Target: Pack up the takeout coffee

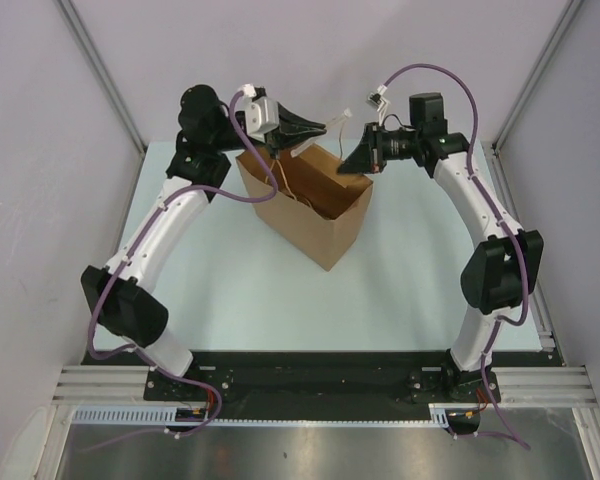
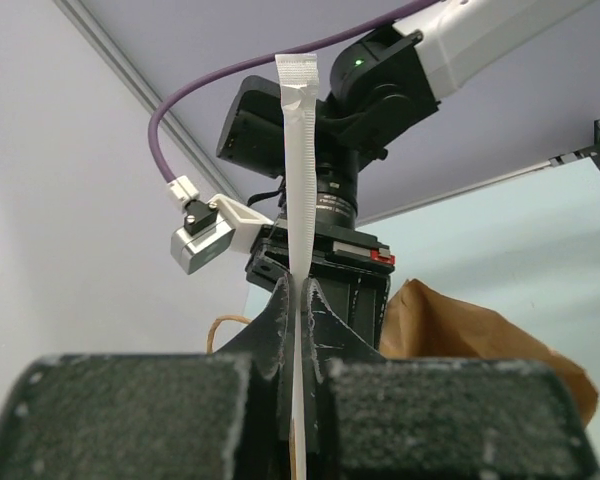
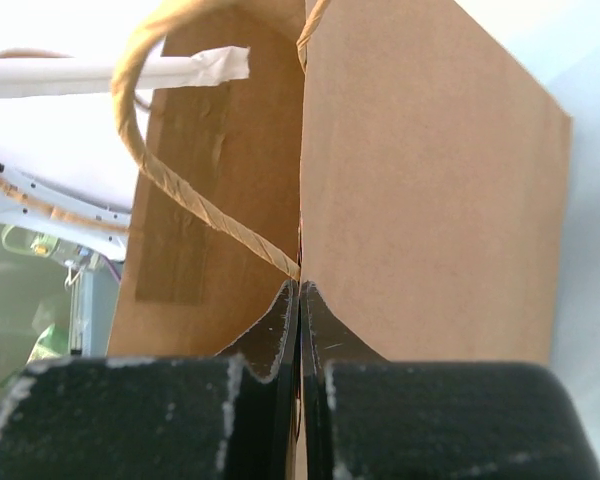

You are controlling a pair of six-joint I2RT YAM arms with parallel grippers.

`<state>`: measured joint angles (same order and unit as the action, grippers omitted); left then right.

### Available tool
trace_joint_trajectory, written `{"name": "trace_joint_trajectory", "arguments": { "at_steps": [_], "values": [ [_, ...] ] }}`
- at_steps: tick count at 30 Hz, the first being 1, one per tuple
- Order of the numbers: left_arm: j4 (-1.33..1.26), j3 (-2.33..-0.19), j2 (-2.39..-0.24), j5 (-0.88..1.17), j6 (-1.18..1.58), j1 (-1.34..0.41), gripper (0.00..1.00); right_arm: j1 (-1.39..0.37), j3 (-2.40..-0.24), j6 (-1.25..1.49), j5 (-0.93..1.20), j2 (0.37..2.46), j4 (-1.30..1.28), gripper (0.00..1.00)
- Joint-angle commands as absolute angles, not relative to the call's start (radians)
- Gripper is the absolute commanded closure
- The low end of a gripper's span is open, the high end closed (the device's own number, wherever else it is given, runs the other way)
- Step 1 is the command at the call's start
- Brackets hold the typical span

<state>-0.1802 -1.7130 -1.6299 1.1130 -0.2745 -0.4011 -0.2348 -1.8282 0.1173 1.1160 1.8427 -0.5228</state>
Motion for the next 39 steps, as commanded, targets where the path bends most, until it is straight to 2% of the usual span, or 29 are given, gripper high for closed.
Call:
{"name": "trace_joint_trajectory", "arguments": {
  "at_steps": [1,6,12,21,22,24,28,29,31,33,35,38,39],
  "values": [
    [-0.082,-1.69,-1.568,1.118,-0.347,-0.39,1.0,-0.247,-1.933,0.063,1.181,1.882,-0.584,1.0],
    [0.024,-1.7,-1.563,1.1,-0.415,-0.367,1.0,-0.267,-2.046,0.003,1.189,1.965,-0.725,0.98],
    [0.057,-1.669,-1.56,1.066,-0.445,-0.345,1.0,-0.272,-2.138,-0.011,1.17,2.026,-0.735,0.9],
    [0.11,-1.674,-1.582,1.072,-0.515,-0.307,1.0,-0.273,-2.207,-0.005,1.135,2.065,-0.733,0.64],
    [0.112,-1.672,-1.585,1.077,-0.525,-0.302,1.0,-0.273,-2.207,-0.005,1.134,2.068,-0.73,0.58],
    [0.124,-1.675,-1.598,1.077,-0.56,-0.295,1.0,-0.273,-2.209,-0.005,1.128,2.068,-0.726,0.54],
    [0.15,-1.697,-1.627,1.071,-0.604,-0.295,0.98,-0.27,-2.209,0.024,1.101,2.063,-0.707,0.36],
    [0.152,-1.706,-1.641,1.071,-0.612,-0.295,0.98,-0.268,-2.209,0.032,1.094,2.06,-0.697,0.31],
    [0.164,-1.727,-1.657,1.072,-0.623,-0.295,0.95,-0.262,-2.209,0.064,1.081,2.056,-0.68,0.12],
    [0.178,-1.735,-1.67,1.075,-0.64,-0.295,0.92,-0.25,-2.209,0.084,1.074,2.046,-0.654,0.04],
    [0.175,-1.735,-1.675,1.077,-0.653,-0.295,0.87,-0.238,-2.207,0.109,1.071,2.042,-0.637,0.0],
    [0.166,-1.736,-1.68,1.075,-0.653,-0.295,0.78,-0.226,-2.206,0.109,1.065,2.025,-0.64,0.0],
    [0.157,-1.736,-1.68,1.072,-0.65,-0.295,0.69,-0.224,-2.204,0.109,1.065,2.017,-0.644,0.0]
  ]
}}
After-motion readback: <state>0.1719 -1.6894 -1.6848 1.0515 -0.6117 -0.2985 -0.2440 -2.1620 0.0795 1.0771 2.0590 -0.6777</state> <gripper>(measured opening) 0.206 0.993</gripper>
